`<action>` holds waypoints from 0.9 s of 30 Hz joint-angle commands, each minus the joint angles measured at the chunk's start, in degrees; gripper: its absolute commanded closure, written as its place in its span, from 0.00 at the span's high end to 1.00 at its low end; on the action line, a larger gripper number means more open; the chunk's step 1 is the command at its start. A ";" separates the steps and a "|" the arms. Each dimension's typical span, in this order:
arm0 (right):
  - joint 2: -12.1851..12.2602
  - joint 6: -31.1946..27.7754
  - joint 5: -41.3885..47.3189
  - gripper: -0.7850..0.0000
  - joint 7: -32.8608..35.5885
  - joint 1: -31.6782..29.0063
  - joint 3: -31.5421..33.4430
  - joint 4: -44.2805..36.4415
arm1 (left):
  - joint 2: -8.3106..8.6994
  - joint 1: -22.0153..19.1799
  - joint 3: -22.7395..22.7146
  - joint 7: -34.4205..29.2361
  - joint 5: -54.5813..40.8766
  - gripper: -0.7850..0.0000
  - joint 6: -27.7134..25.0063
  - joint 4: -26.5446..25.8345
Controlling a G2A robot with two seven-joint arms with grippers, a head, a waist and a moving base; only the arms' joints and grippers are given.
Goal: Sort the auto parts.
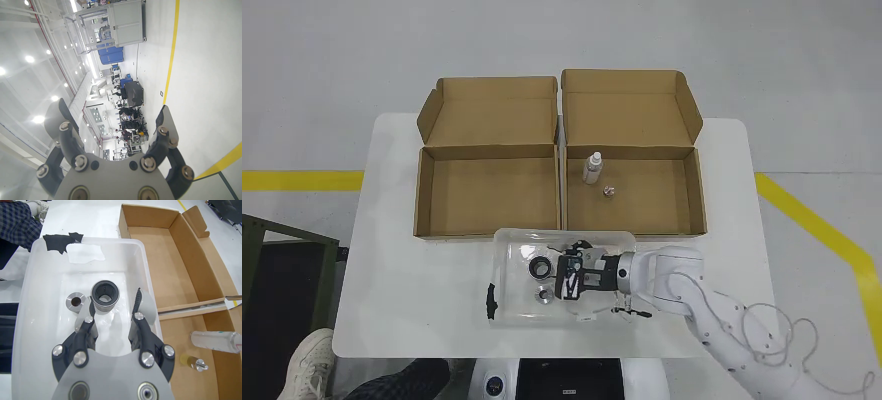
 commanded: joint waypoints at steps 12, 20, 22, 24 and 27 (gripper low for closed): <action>-1.56 0.48 0.92 0.55 -1.09 3.27 -3.94 5.48 | 0.00 0.00 0.00 0.00 0.00 1.00 0.00 0.00; -2.63 0.82 1.92 0.56 -1.19 5.32 -6.04 8.15 | 0.00 0.00 0.00 0.00 0.00 1.00 0.00 0.00; -2.93 0.96 2.35 0.58 -1.30 5.94 -6.51 9.21 | 0.00 0.00 0.00 0.00 0.00 1.00 0.00 0.00; -3.29 1.09 2.88 0.58 -1.26 6.67 -7.06 10.52 | 0.00 0.00 0.00 0.00 0.00 1.00 0.00 0.00; -3.85 0.97 3.70 0.62 -1.37 7.78 -7.97 12.30 | 0.00 0.00 0.00 0.00 0.00 1.00 0.00 0.00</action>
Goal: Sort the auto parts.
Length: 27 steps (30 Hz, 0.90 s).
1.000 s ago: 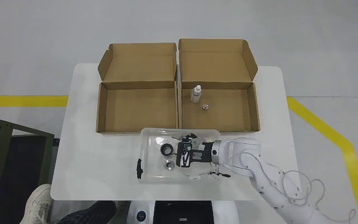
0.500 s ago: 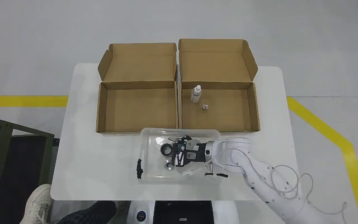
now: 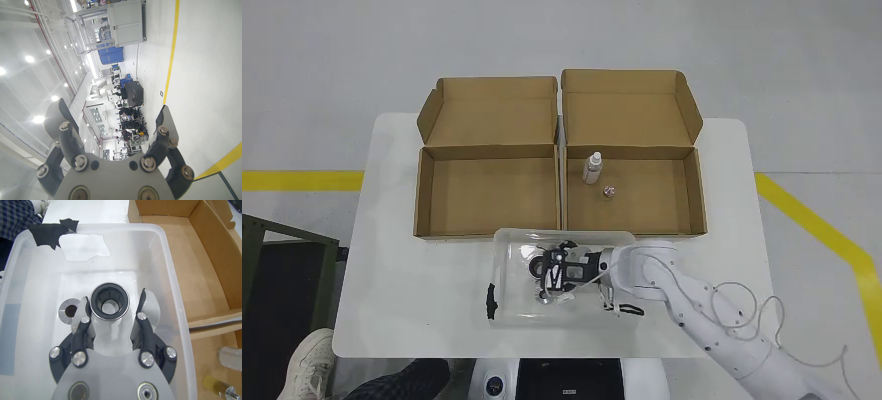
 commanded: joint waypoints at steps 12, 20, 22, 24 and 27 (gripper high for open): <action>-2.01 -1.02 1.80 0.58 -1.37 3.63 -3.01 5.87 | 0.00 0.00 0.00 0.00 0.00 1.00 0.00 0.00; -2.76 -2.57 3.13 0.42 -2.62 4.70 -3.67 8.14 | 0.00 0.00 0.00 0.00 0.00 1.00 0.00 0.00; -2.83 -3.05 3.31 0.24 -3.00 4.87 -3.59 8.28 | 0.00 0.00 0.00 0.00 0.00 1.00 0.00 0.00; -2.85 -3.61 3.43 0.07 -3.29 4.92 -3.43 8.10 | 0.00 0.00 0.00 0.00 0.00 1.00 0.00 0.00; -2.75 -4.34 3.47 0.00 -3.51 4.74 -2.99 7.27 | 0.00 0.00 0.00 0.00 0.00 1.00 0.00 0.00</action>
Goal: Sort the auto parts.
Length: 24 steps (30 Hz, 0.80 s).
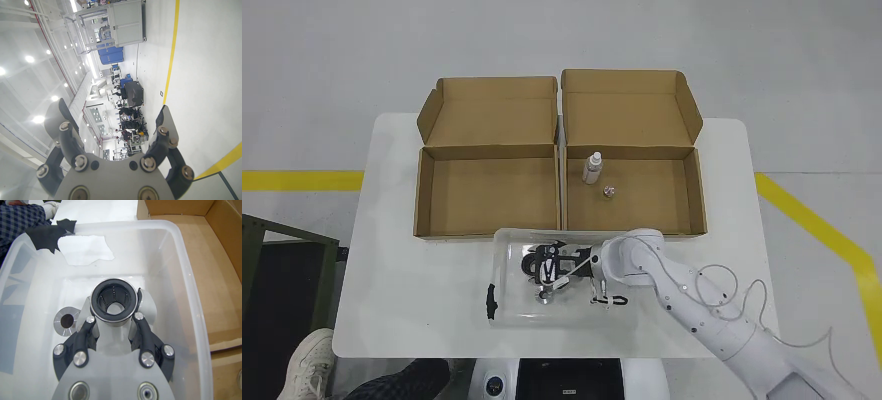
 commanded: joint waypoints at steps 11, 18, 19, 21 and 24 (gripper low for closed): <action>1.37 -2.07 -0.29 0.00 -1.22 -3.15 3.89 -6.15 | 0.00 0.00 0.00 0.00 0.00 1.00 0.00 0.00; 2.86 -3.21 0.24 0.00 -3.20 -6.51 8.71 -10.98 | 0.00 0.00 0.00 0.00 0.00 1.00 0.00 0.00; 3.09 -3.31 0.34 0.00 -3.57 -7.06 9.53 -11.66 | 0.00 0.00 0.00 0.00 0.00 1.00 0.00 0.00; 3.55 -3.62 0.61 0.00 -4.37 -8.19 11.21 -12.97 | 0.00 0.00 0.00 0.00 0.00 1.00 0.00 0.00; 4.20 -4.07 1.13 0.00 -5.55 -9.86 13.71 -14.70 | 0.00 0.00 0.00 0.00 0.00 1.00 0.00 0.00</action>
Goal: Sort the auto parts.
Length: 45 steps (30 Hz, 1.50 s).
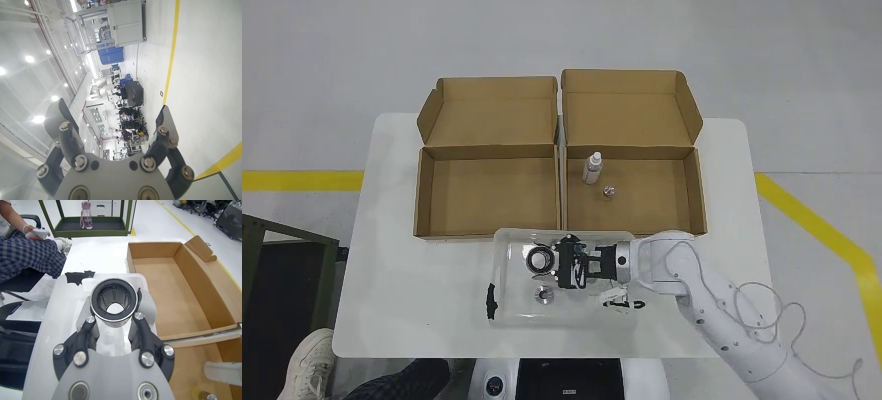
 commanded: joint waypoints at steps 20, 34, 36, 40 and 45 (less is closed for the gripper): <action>2.68 -2.62 7.28 0.00 -9.10 -7.17 13.48 -4.78 | 0.00 0.00 0.00 0.00 0.00 1.00 0.00 0.00; 2.74 -4.00 16.30 0.00 -11.29 -6.15 15.03 -0.52 | 0.00 0.00 0.00 0.00 0.00 1.00 0.00 0.00; 2.71 -3.60 16.99 0.00 -11.38 -6.01 15.13 -0.26 | 0.00 0.00 0.00 0.00 0.00 1.00 0.00 0.00; 2.64 -2.93 18.28 0.00 -11.46 -5.99 15.12 0.21 | 0.00 0.00 0.00 0.00 0.00 1.00 0.00 0.00; 2.64 -2.93 18.28 0.00 -11.46 -5.99 15.12 0.21 | 0.00 0.00 0.00 0.00 0.00 1.00 0.00 0.00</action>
